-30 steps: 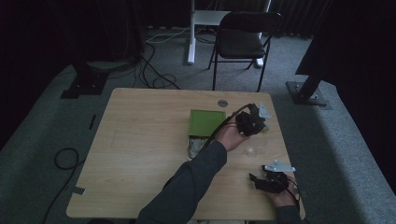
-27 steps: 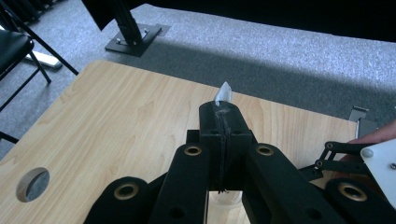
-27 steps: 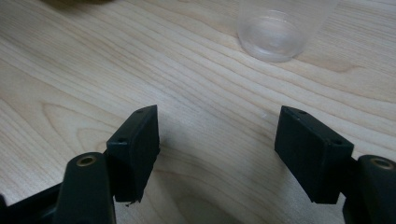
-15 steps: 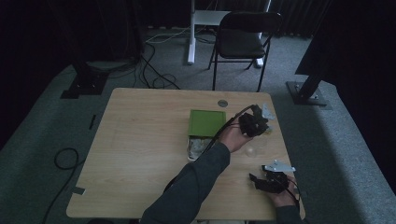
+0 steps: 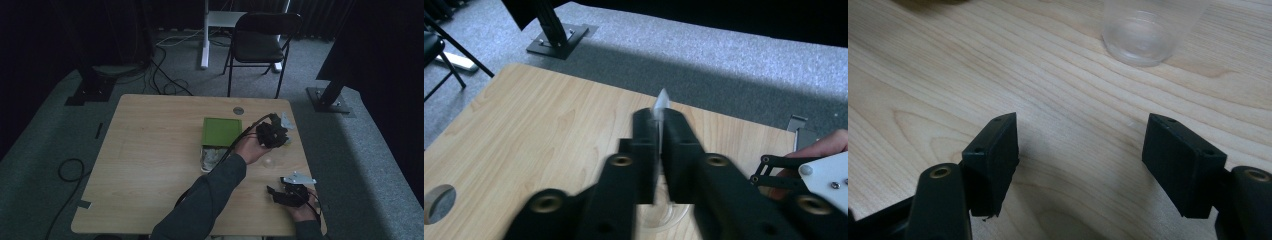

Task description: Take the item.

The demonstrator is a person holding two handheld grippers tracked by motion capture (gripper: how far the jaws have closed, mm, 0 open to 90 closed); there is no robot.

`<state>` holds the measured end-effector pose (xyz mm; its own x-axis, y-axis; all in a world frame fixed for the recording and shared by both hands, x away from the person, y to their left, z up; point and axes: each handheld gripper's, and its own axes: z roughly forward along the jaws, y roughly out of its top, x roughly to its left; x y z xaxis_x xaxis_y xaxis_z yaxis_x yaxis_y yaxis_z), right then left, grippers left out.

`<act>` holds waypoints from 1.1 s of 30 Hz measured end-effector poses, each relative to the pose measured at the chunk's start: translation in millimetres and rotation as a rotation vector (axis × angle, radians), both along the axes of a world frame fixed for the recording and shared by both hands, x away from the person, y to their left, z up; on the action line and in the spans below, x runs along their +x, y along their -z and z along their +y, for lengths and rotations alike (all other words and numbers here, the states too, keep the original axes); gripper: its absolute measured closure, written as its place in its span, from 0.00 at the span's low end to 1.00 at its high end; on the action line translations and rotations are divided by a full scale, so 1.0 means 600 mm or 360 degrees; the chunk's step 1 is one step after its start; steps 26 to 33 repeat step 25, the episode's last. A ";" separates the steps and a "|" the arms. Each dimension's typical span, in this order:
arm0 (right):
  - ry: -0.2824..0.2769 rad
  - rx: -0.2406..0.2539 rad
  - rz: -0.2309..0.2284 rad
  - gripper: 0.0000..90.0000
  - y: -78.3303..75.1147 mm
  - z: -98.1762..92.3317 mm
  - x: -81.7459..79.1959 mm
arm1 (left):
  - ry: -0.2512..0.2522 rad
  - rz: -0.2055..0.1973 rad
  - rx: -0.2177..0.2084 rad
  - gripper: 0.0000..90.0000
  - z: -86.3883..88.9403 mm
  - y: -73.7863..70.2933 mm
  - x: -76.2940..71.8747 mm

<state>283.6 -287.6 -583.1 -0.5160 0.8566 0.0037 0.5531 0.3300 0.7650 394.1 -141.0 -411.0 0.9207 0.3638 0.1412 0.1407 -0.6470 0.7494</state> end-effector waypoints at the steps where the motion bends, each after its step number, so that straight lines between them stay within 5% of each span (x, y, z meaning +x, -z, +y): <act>1: 0.0000 0.0000 0.0000 0.33 0.000 0.000 0.000 | -0.0004 0.0003 -0.0004 0.79 0.001 0.000 0.000; 4: 0.0000 0.0000 0.0000 0.33 0.000 0.000 0.000 | -0.0014 -0.0007 -0.0014 0.71 0.003 -0.002 0.000; 13: -0.0001 -0.0001 0.0000 0.33 0.000 0.000 0.000 | -0.0030 -0.0007 -0.0043 0.67 0.020 -0.010 -0.003; 24: -0.0001 -0.0002 -0.0001 0.33 0.000 0.000 0.000 | -0.0089 -0.0025 -0.0060 0.63 0.086 -0.027 -0.010; 33: -0.0001 -0.0002 -0.0001 0.33 0.000 0.000 0.000 | -0.0089 -0.0025 -0.0060 0.63 0.086 -0.027 -0.010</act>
